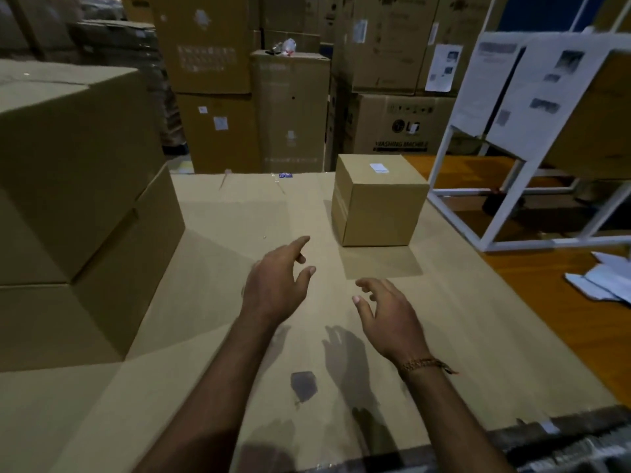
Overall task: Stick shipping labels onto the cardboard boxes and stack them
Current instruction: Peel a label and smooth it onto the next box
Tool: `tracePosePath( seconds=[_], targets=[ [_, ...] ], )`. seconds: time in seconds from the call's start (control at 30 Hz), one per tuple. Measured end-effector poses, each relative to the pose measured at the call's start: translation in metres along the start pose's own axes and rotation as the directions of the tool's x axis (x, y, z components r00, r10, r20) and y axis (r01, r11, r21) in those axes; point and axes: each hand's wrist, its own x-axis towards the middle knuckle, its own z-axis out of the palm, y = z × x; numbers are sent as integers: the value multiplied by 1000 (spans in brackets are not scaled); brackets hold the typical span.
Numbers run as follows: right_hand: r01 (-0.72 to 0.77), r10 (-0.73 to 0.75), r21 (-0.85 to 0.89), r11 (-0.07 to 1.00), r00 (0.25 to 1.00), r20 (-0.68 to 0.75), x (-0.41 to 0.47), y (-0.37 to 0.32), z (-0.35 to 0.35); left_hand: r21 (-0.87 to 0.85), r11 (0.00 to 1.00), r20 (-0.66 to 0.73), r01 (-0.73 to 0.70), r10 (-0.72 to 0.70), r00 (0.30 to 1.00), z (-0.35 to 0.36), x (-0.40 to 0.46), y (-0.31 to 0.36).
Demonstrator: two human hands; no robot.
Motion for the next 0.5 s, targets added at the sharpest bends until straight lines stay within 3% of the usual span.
tracePosePath(
  seconds=[0.23,0.5],
  targets=[
    [42,-44,-36,998,998,-45,105,24,-8,12,1000,0,-15,15,1000,36,108,7],
    [2,1,55,999,999,-51,197,71,-24,9,998,8,60,-60,998,78,166,20]
  ],
)
